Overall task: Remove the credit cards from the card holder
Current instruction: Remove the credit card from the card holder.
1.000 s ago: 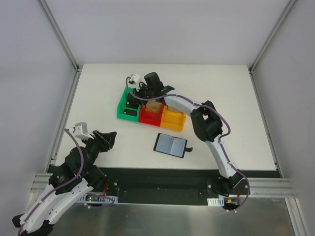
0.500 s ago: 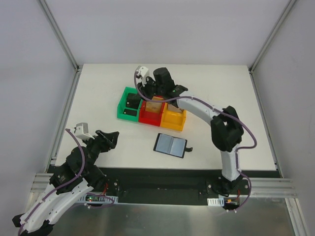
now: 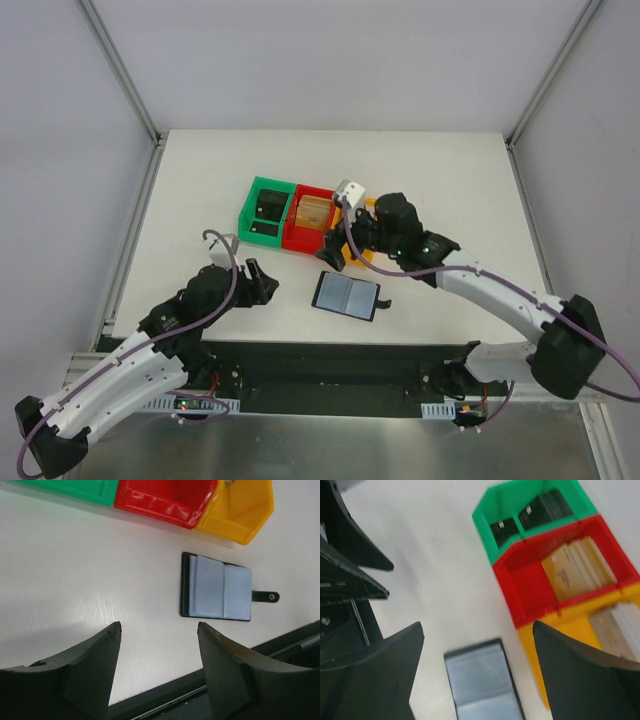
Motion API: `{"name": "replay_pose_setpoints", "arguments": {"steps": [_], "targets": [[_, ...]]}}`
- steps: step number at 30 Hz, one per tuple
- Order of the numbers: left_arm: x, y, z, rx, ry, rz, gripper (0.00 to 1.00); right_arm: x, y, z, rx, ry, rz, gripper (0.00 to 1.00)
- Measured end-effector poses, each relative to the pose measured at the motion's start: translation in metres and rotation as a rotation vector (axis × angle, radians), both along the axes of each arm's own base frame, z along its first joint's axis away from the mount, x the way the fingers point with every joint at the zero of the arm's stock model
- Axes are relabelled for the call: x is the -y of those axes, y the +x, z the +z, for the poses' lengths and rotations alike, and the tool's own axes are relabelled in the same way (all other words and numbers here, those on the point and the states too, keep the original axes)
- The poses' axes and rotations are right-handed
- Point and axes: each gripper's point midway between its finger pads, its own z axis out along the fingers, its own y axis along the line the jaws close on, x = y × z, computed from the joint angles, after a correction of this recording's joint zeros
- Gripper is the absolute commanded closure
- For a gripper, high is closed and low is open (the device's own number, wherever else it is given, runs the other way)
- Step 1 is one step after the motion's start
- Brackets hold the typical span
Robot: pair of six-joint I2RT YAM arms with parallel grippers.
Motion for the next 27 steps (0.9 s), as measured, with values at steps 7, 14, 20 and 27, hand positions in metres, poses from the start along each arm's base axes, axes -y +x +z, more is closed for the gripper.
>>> {"name": "replay_pose_setpoints", "arguments": {"steps": [7,14,20,27], "targets": [[0.042,0.000,0.002,-0.024,-0.129,-0.125,0.27,0.077,-0.029,-0.044,-0.210,-0.086,-0.307,0.04],[0.082,-0.009,-0.021,-0.117,-0.145,-0.238,0.29,0.136,-0.059,-0.122,-0.492,-0.091,-0.531,0.01],[0.113,-0.022,-0.045,-0.192,-0.092,-0.316,0.53,0.144,-0.072,-0.138,-0.540,-0.092,-0.558,0.17],[0.128,-0.015,-0.068,-0.246,-0.089,-0.300,0.64,0.153,-0.086,-0.167,-0.596,-0.104,-0.585,0.48]]}}
